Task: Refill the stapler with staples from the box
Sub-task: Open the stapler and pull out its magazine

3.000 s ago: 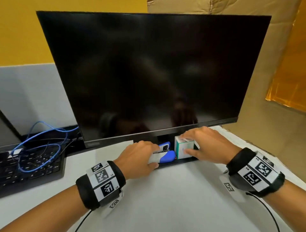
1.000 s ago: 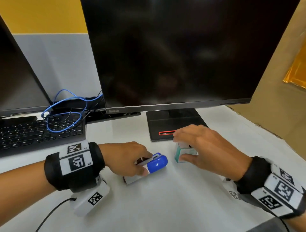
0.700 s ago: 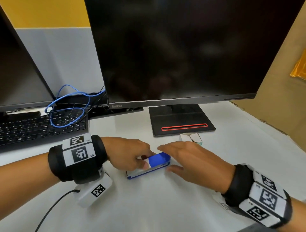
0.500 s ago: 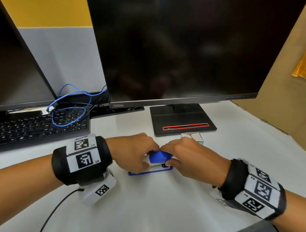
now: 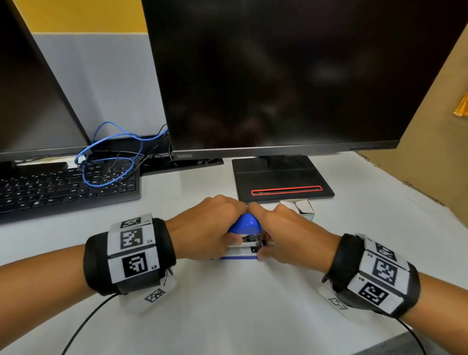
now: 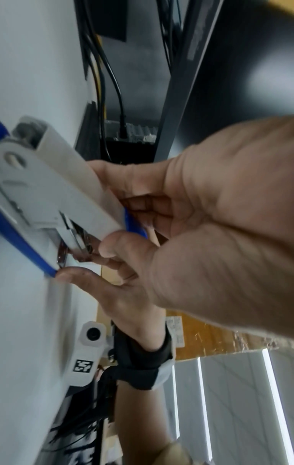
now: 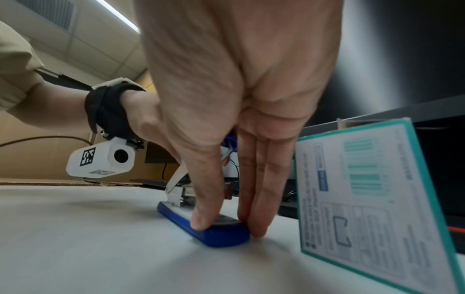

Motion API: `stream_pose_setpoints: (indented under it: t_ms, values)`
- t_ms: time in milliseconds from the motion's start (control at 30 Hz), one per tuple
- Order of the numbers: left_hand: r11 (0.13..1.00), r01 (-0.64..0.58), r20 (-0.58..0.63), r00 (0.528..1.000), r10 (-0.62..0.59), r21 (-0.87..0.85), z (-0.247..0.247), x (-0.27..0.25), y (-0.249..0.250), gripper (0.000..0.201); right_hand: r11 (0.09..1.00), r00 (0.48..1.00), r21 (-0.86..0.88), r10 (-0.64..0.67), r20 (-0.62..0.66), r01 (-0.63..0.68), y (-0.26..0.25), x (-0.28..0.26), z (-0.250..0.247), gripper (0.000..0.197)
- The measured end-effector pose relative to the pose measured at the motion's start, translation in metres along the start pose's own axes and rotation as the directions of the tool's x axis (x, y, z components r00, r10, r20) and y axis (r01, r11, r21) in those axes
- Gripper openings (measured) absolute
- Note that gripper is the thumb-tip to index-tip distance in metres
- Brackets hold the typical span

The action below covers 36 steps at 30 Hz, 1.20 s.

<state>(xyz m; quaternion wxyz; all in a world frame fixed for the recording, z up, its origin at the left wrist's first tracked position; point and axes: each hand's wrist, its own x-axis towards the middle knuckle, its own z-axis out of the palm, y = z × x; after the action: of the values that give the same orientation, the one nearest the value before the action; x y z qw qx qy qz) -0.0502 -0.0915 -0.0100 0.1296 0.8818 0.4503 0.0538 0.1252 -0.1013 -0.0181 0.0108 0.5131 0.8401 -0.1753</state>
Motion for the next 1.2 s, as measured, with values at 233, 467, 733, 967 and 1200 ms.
stream_pose_setpoints:
  t_ms: [233,467,733,967,1200]
  values:
    - [0.978,-0.004,-0.122,0.992,-0.022,-0.207,-0.016,-0.029,-0.02,0.019,0.999,1.0,-0.039,0.008,-0.007,-0.008,0.001,0.004,0.003,0.061]
    - [0.996,0.008,-0.114,0.993,-0.018,-0.084,-0.039,-0.053,-0.03,0.035,0.974,0.997,-0.218,-0.059,0.052,0.069,-0.003,0.01,0.0,0.023]
    - [0.955,0.131,-0.006,0.991,-0.134,0.267,-0.049,-0.077,-0.04,0.005,0.957,0.995,-0.282,-0.035,0.096,0.061,-0.014,0.019,-0.004,0.024]
    - [0.839,0.212,0.107,0.947,-0.303,0.501,-0.021,-0.082,-0.042,0.006,0.95,0.995,-0.308,-0.017,0.102,0.048,-0.021,0.019,-0.006,0.024]
    - [0.834,0.22,0.148,0.93,-0.335,0.506,-0.014,-0.077,-0.046,0.008,0.954,0.994,-0.297,0.002,0.113,0.031,-0.019,0.018,-0.004,0.028]
